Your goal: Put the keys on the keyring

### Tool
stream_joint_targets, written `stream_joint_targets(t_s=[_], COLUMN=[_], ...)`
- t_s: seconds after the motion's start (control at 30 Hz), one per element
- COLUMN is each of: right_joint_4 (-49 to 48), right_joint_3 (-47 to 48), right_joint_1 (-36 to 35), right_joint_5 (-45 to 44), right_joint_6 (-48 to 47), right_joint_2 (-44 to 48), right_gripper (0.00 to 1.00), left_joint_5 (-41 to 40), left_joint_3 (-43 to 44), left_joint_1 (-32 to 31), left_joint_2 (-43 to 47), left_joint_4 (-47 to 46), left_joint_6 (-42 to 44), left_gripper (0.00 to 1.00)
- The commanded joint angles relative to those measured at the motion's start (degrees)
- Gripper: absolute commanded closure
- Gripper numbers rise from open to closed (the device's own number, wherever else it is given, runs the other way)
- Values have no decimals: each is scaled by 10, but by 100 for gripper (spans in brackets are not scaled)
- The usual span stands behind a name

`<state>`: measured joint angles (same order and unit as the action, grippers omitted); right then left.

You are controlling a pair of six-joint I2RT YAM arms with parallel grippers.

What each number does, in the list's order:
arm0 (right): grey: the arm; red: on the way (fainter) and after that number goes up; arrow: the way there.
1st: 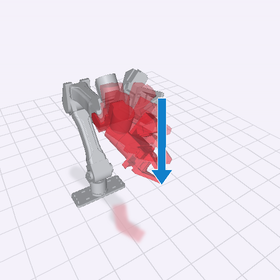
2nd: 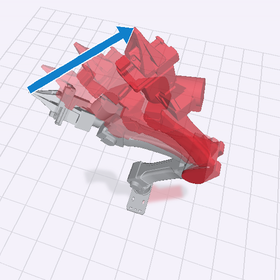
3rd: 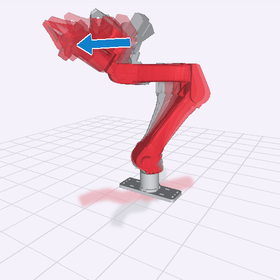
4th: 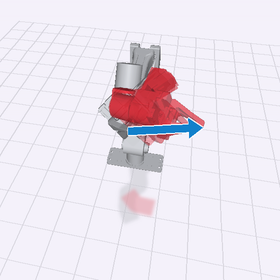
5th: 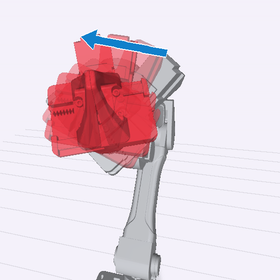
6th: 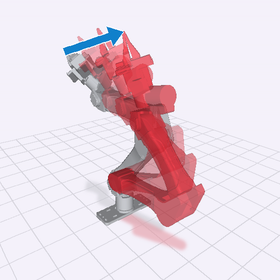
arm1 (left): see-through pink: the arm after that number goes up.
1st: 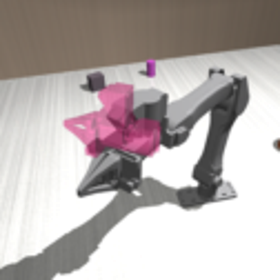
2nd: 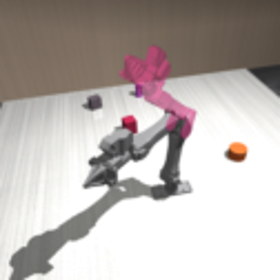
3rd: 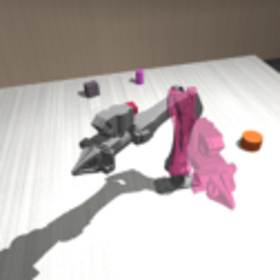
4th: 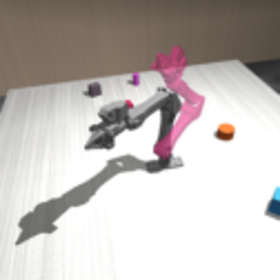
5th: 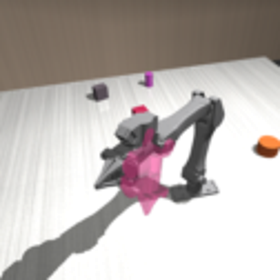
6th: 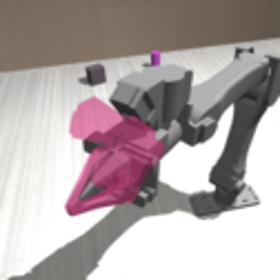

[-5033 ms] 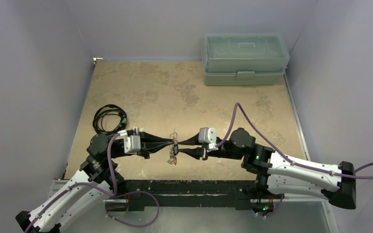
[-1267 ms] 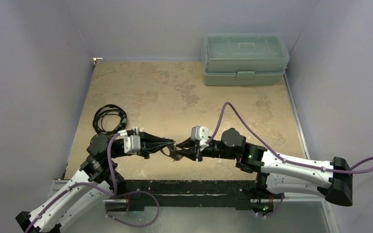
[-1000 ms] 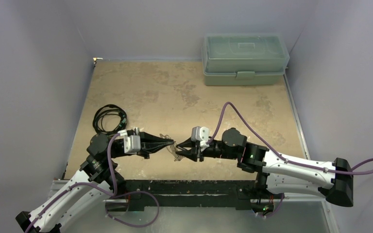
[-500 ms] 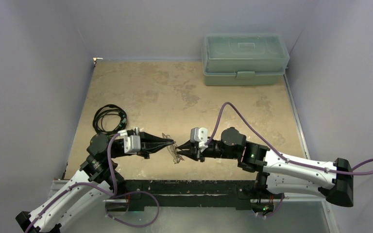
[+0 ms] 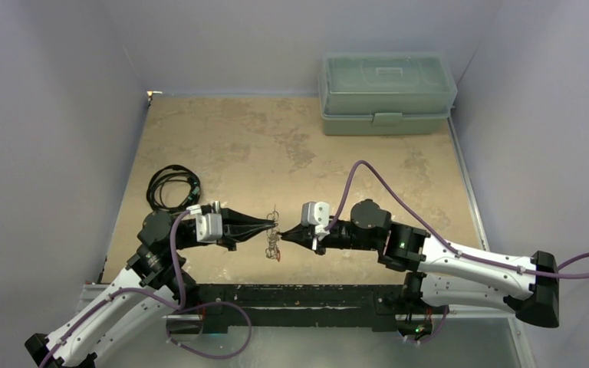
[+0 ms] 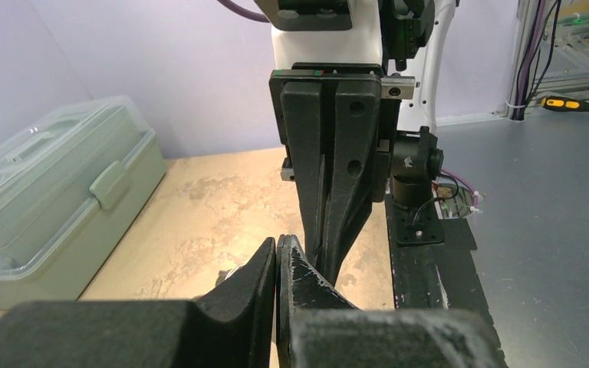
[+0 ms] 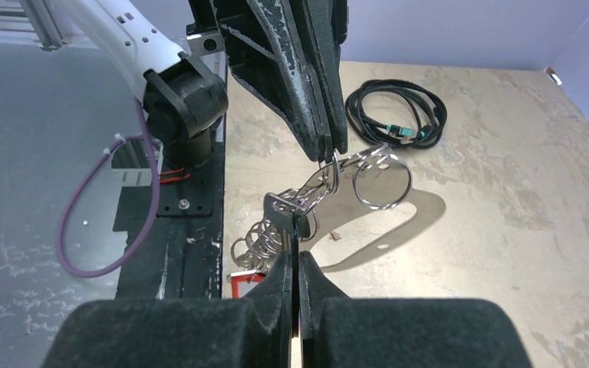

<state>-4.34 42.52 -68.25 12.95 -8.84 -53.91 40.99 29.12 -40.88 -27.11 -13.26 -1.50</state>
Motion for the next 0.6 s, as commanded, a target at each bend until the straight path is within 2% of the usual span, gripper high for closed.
stream_joint_targets(t_s=[0.0, 0.27, 0.43, 0.57], right_joint_4=[12, 84, 131, 157], right_joint_3=[33, 81, 116, 132], right_joint_1=[-1, -1, -1, -2], right_joint_5=[-20, -164, -208, -210], right_joint_6=[-21, -31, -32, -30], right_joint_2=[20, 11, -4, -10], right_gripper=[100, 100, 100, 100], left_joint_5=[4, 0, -2, -7], left_joint_3=[2, 5, 5, 6], left_joint_1=[5, 5, 5, 5], left_joint_2=[-5, -12, -10, -10], left_joint_4=[-33, -26, -24, -21], left_joint_6=[-6, -4, -3, 0], left_gripper=[100, 100, 100, 100])
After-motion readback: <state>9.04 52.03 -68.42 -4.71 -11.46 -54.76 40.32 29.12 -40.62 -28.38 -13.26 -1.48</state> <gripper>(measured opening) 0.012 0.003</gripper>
